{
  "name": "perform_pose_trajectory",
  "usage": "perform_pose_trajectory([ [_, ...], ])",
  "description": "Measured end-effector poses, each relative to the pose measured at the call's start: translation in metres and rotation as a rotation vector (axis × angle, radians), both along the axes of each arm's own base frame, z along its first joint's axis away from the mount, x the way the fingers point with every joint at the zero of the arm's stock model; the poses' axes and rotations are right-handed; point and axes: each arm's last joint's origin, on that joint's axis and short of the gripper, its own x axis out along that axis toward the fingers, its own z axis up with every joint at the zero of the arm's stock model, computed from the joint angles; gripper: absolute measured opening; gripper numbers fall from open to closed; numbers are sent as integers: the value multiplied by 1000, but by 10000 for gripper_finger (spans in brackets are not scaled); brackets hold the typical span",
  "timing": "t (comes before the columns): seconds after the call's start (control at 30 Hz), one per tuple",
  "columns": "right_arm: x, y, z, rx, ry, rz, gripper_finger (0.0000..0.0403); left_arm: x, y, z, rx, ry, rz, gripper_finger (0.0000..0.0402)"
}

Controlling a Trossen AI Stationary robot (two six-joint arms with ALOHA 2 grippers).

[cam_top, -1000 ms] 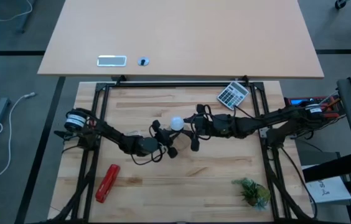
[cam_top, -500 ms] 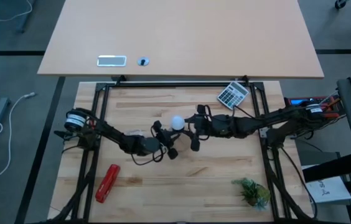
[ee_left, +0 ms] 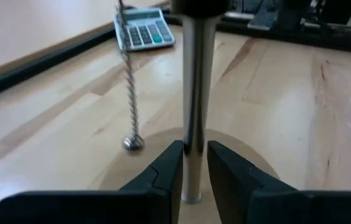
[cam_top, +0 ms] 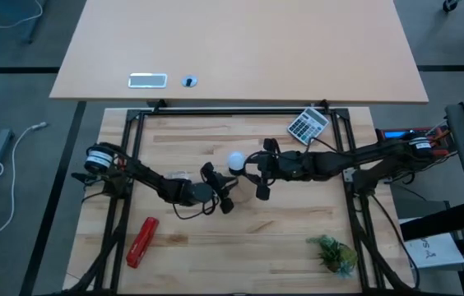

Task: Screw lightbulb
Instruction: Insert the lightbulb into the brown lamp

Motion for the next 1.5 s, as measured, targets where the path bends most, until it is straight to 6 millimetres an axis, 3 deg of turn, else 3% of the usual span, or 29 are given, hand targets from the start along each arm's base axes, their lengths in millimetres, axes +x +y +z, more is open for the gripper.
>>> perform_pose_trajectory([
  [0.2,-6,0,6,4,15,-1,186,-2,-2,8,-31,2,-50,86],
  [0.6,-11,-1,6,8,50,-6,169,-38,-6,74,-253,0,-250,112],
  [0.77,-15,-1,5,39,79,-20,157,-57,-16,107,-221,-107,-249,86],
  [0.87,-15,-2,6,28,66,-48,145,-66,-18,120,-121,-174,-113,54],
  [1.0,-15,-4,7,-8,57,-114,112,-68,-17,122,-62,-182,-43,8],
  [1.23,-14,-5,10,-36,34,-103,13,-50,-22,112,14,-210,-61,1],
  [1.5,-13,-5,14,-49,-2,-96,4,-37,-24,127,122,-257,-43,0],
])
